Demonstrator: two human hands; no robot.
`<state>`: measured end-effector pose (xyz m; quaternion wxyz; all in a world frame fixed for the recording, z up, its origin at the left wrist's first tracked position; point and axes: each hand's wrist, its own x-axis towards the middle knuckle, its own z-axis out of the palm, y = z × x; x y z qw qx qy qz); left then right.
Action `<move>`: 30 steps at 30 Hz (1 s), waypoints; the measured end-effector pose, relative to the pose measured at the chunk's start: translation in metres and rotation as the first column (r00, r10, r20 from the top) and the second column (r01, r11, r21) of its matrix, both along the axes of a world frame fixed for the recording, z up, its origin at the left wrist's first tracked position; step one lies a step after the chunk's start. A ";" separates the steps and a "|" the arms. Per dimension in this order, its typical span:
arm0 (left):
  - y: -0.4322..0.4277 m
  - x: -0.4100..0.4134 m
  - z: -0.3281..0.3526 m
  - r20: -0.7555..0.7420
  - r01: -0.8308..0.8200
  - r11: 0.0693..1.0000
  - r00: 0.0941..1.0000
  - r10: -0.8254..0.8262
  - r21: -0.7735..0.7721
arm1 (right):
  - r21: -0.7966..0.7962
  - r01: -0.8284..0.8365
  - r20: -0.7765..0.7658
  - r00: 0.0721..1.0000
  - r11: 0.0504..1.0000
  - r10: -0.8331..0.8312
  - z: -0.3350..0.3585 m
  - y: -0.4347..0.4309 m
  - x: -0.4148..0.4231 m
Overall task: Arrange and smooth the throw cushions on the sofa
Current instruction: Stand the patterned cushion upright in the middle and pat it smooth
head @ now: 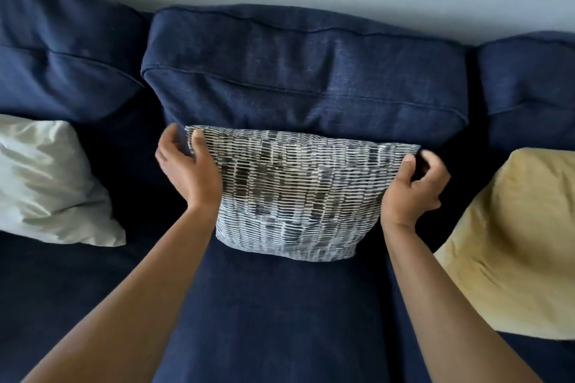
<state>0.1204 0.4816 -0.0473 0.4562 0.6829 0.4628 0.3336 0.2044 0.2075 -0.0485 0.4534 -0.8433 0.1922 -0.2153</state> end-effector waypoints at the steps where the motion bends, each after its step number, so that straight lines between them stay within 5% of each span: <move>1: -0.008 -0.003 0.001 -0.024 0.026 0.988 0.999 -0.023 0.151 | -0.056 -0.027 0.096 0.995 0.998 0.033 0.004 0.006 -0.005; 4: -0.047 -0.015 -0.007 -0.127 0.325 0.765 0.943 -0.308 0.556 | -0.380 -0.234 0.306 0.881 0.895 0.361 0.007 0.038 -0.024; 7: -0.076 -0.027 -0.037 -0.372 0.629 0.463 0.761 -0.532 0.625 | -0.647 -0.525 0.072 0.680 0.553 0.730 -0.011 0.076 -0.047; 9: -0.070 -0.026 -0.056 -0.530 0.735 0.340 0.666 -0.525 0.586 | -0.756 -0.571 -0.120 0.602 0.320 0.789 -0.034 0.081 -0.047; 11: -0.045 -0.016 -0.068 -0.647 0.790 0.272 0.608 -0.460 0.549 | -0.800 -0.565 -0.243 0.615 0.203 0.750 -0.052 0.065 -0.027; 18: 0.026 0.008 -0.076 -0.764 0.809 0.228 0.587 -0.269 0.542 | -0.840 -0.392 -0.209 0.872 0.375 0.443 -0.063 0.006 0.010; 21: 0.019 0.003 -0.078 -0.733 0.779 0.276 0.625 -0.268 0.564 | -0.784 -0.349 -0.090 0.883 0.514 0.461 -0.054 0.037 -0.016; 25: 0.008 0.009 -0.078 -0.689 0.738 0.342 0.671 -0.274 0.582 | -0.852 -0.471 -0.121 0.602 0.229 0.789 -0.071 0.103 -0.064; 30: 0.011 0.008 -0.086 -0.667 0.714 0.339 0.697 -0.262 0.613 | -0.873 -0.459 -0.254 0.716 0.164 0.650 -0.115 0.065 -0.040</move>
